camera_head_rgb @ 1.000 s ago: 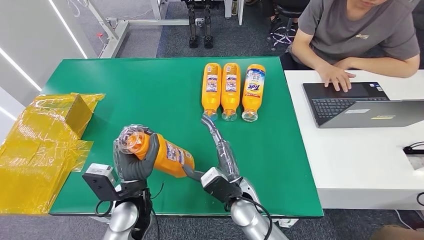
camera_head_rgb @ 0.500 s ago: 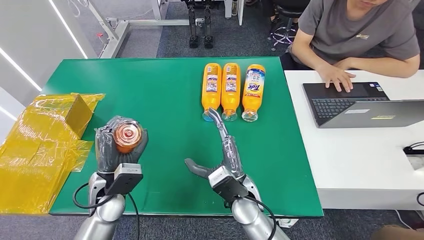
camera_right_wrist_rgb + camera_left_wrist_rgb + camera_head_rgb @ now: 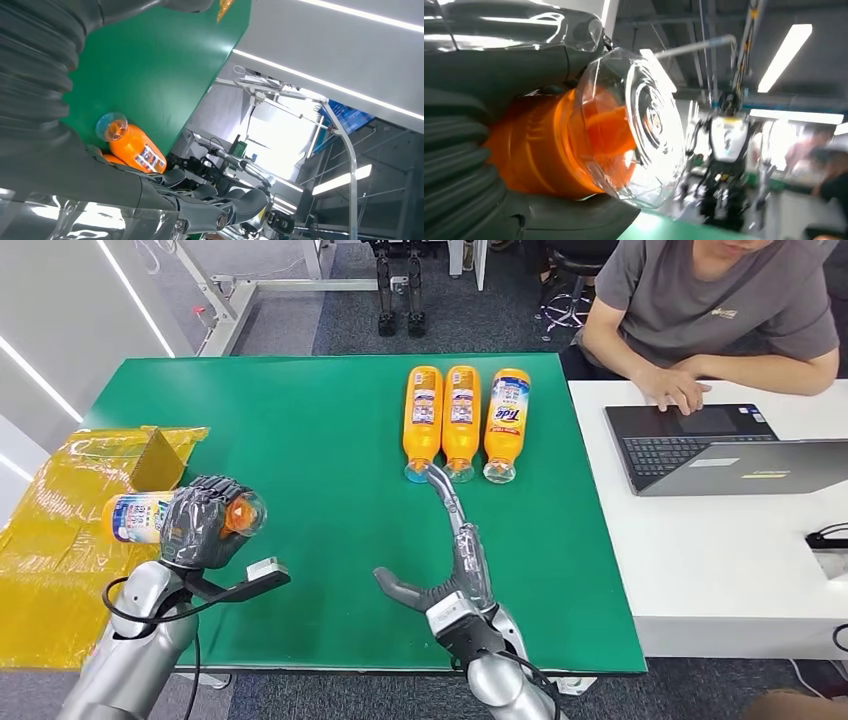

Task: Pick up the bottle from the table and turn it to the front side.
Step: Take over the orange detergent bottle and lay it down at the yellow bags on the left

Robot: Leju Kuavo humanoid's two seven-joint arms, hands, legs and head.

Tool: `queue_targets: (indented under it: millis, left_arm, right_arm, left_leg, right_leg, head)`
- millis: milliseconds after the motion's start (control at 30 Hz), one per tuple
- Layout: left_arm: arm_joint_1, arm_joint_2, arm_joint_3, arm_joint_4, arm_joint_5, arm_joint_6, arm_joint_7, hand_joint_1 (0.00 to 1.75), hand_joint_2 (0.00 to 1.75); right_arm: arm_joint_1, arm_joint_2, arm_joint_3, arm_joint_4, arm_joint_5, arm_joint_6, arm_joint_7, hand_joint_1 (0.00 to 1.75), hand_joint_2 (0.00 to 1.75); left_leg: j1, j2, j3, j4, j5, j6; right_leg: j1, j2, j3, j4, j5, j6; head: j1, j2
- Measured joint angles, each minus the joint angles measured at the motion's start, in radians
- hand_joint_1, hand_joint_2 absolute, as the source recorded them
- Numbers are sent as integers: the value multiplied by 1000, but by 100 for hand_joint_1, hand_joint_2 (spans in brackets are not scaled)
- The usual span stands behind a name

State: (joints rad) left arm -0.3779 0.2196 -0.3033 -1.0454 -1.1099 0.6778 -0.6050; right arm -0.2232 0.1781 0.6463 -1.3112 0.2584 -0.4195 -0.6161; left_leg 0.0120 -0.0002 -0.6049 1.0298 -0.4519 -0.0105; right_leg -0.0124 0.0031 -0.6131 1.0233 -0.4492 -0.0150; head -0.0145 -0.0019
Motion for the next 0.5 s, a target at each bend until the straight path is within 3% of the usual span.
queue_targets:
  millis: [233,500]
  left_arm:
    - [-64,33,-10,190,-107,4,40,175,175]
    - [-80,58,-21,303,-116,-2,28,175,175]
  right_arm:
    - [2,0,-1,-15,2,9,0,0,175]
    - [-2,0,-1,-17,4,36,5,0,175]
  left_leg:
    - [0,1,0,0,0,0]
    - [0,1,-1,0,0,0]
  right_leg:
    - [0,1,0,0,0,0]
    - [0,1,-1,0,0,0]
  head:
    - [0,0]
    - [0,0]
